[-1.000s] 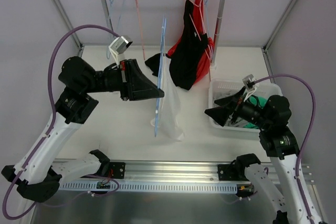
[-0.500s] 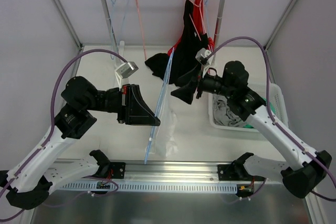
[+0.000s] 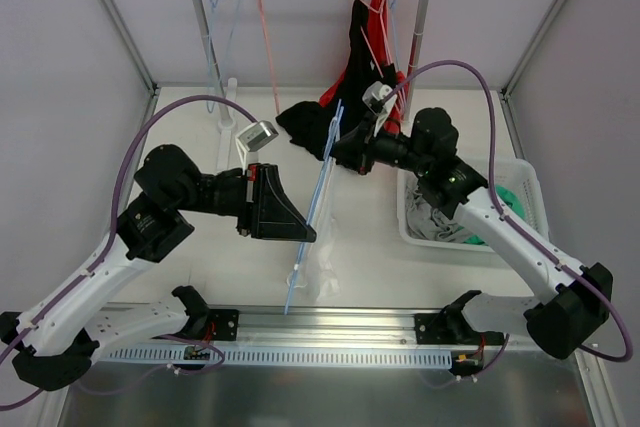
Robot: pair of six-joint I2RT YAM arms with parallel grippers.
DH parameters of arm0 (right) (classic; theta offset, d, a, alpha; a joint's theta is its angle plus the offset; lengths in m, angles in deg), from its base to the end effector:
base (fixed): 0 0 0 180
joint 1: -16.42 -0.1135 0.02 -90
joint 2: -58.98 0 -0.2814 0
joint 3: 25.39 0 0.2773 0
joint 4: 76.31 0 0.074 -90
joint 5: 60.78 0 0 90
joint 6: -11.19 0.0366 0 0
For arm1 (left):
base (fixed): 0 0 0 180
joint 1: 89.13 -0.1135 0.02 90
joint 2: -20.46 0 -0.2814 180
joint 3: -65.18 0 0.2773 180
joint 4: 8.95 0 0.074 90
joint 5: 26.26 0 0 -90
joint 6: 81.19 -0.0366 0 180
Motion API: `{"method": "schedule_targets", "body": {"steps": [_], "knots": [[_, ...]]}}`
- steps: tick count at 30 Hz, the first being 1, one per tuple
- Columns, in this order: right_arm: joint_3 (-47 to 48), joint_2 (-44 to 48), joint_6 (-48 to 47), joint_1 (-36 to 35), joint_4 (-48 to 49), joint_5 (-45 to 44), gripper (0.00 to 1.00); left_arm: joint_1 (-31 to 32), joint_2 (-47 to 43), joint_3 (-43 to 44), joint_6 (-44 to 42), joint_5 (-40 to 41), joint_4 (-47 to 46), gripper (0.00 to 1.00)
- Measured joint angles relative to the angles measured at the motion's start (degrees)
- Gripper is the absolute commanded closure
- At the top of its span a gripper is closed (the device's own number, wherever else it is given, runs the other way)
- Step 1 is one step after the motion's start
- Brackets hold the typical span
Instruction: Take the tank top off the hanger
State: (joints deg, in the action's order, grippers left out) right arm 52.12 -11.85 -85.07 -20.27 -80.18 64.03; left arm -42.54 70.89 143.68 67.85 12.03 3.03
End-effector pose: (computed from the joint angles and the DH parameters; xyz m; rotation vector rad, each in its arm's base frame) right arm 0.2336 0.2001 0.4167 -1.0205 1.2292 0.8773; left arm 0.1017 -0.1493 0.4877 0.7935 1.5871 -2.0166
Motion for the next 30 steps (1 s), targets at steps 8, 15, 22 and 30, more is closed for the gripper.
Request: {"method": "schedule_targets", "body": {"steps": [8,15,22,30], "knots": [[0.70,-0.02,0.66,7.43,-0.96,-4.39,1.00,-0.02,-2.14,-1.62,-1.16,0.85,1.36,1.00],[10.23,-5.05,0.61,10.47,-4.13,-5.38,1.00,-0.02,-4.26,-4.63,-1.42,1.29,2.12,1.00],[13.11,-8.52,0.72,10.97,-5.95,-4.13,1.00,-0.02,-4.74,-4.96,-2.54,1.62,3.41,1.00],[3.82,-6.56,3.58,10.97,-3.69,-5.01,1.00,-0.02,-5.81,0.83,-12.90,9.94,9.62,1.00]]}}
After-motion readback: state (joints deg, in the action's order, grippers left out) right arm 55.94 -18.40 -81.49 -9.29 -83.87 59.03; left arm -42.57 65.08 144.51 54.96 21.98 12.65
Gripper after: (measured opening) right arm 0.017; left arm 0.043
